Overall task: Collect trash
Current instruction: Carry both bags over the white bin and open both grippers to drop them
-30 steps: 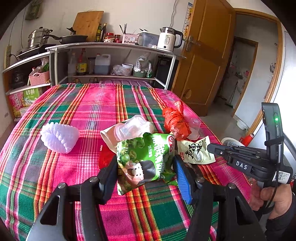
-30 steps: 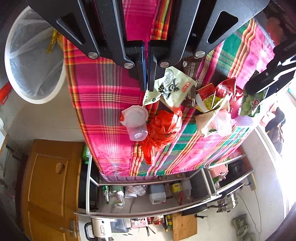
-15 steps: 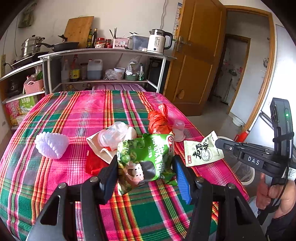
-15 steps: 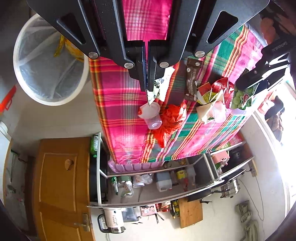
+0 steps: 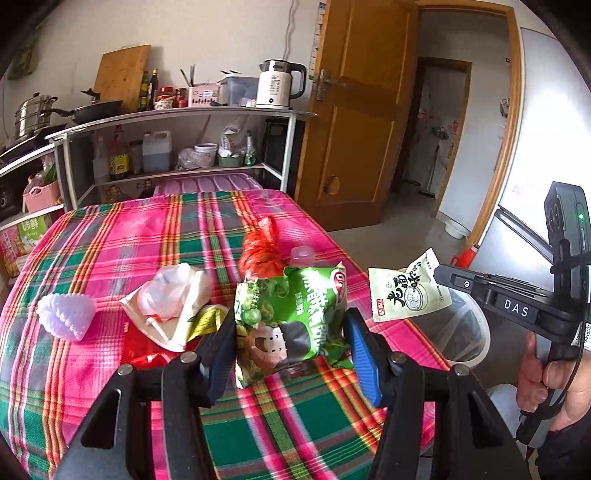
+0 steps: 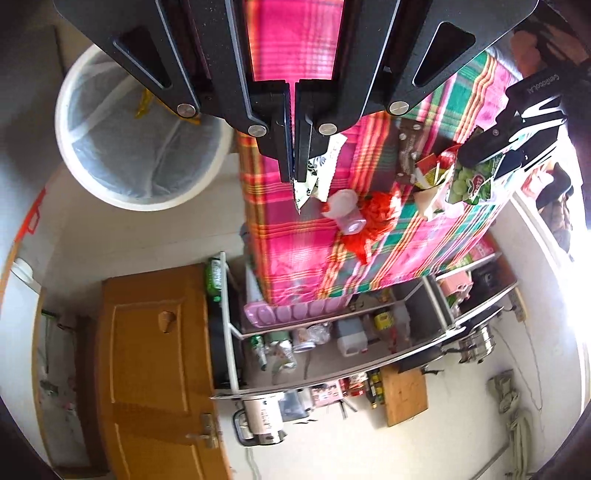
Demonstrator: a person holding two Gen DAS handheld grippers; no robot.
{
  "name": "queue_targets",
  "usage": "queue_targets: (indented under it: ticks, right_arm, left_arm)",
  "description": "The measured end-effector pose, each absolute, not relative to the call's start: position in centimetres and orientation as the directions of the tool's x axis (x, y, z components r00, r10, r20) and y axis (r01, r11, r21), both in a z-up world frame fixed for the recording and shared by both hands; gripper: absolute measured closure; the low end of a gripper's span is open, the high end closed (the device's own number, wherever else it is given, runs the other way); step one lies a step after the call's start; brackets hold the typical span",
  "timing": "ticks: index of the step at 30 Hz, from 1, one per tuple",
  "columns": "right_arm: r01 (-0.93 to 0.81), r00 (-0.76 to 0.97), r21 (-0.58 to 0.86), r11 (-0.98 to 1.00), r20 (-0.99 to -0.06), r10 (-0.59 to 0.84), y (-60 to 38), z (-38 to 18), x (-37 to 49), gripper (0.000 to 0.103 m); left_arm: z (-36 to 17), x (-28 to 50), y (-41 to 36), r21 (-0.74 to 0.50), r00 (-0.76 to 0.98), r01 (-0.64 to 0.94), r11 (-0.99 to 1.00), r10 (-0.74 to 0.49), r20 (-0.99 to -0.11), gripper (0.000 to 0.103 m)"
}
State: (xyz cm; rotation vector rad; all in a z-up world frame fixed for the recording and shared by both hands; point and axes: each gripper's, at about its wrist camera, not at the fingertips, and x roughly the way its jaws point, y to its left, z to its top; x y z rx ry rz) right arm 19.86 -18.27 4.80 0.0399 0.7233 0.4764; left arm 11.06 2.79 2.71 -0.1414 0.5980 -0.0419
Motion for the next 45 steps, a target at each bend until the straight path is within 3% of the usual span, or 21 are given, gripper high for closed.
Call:
queue_targets:
  ticks: [20,42,45]
  right_arm:
    - [-0.156,0.705,0.226,0.962,-0.657,0.268,-30.5,2.8,20.3,0.103]
    - [-0.048,0.628,0.261,0.964,-0.743,0.232,-34.8,-1.8,22.2,0.101]
    - [-0.044,0.632,0.26,0.964,-0.74,0.229,-34.9,-1.8,22.0,0.092]
  left_arm:
    - [2.3,16.8,-8.8,-0.144,0.764,0.267,0.953,-0.3,-0.571,0.045]
    - [-1.8,22.2,-15.3,-0.193,0.647,0.363,0.912,-0.395,-0.652,0.039]
    - [-2.1,22.5,-15.2,-0.21,0.635,0.364,0.907,-0.407,-0.657,0.038]
